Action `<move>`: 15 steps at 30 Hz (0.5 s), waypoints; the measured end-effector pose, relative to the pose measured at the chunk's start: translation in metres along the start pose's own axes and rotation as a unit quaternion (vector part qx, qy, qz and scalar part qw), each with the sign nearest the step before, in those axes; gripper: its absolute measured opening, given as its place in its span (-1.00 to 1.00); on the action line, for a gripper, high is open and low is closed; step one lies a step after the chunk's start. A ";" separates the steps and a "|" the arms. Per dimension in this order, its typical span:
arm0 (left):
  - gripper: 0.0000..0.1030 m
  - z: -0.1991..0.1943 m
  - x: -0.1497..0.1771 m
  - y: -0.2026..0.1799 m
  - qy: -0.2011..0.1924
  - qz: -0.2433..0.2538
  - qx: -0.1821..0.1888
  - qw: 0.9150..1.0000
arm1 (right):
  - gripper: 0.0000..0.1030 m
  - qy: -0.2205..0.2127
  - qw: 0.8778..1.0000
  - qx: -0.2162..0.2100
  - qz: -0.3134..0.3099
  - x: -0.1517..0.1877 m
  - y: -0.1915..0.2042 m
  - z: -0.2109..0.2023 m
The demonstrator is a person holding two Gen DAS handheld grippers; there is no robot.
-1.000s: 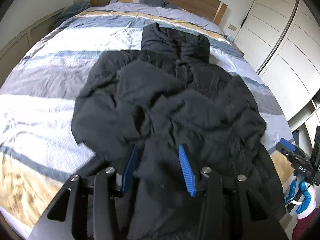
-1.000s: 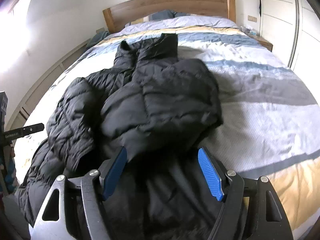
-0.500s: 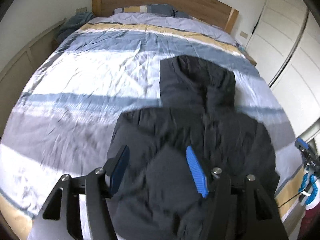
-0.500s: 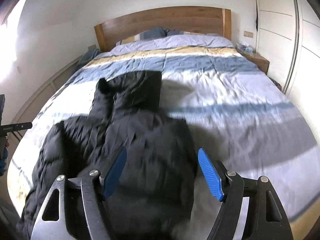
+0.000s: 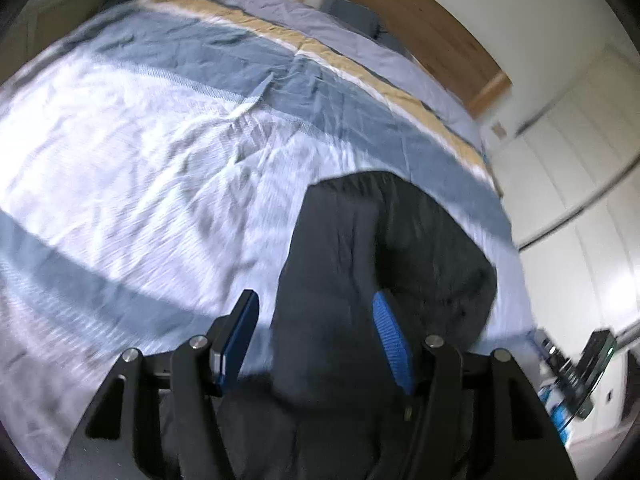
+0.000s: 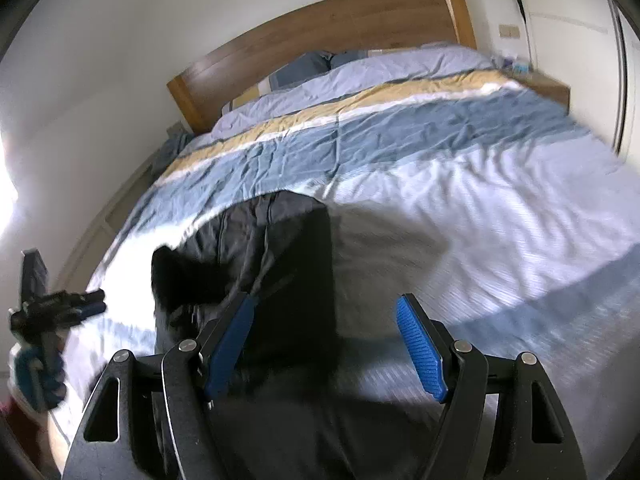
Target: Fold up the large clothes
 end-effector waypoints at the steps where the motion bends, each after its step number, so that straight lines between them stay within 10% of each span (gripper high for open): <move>1: 0.12 0.017 -0.003 0.002 0.000 -0.004 0.000 1.000 | 0.42 0.000 1.000 -0.010 0.014 -0.001 0.000 0.019; 15: 0.12 0.137 0.009 0.017 0.021 -0.074 0.058 0.995 | 0.28 0.008 0.994 -0.066 0.091 0.008 -0.011 0.143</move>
Point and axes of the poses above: each gripper's, at about its wrist camera, not at the fingertips, and z roughly the way its jaws point, y to its left, x to its underside, the point moved 2 cm from there along z, roughly the way its jaws point, and after that the axes turned 14 degrees about -y, right-handed, at the moved point
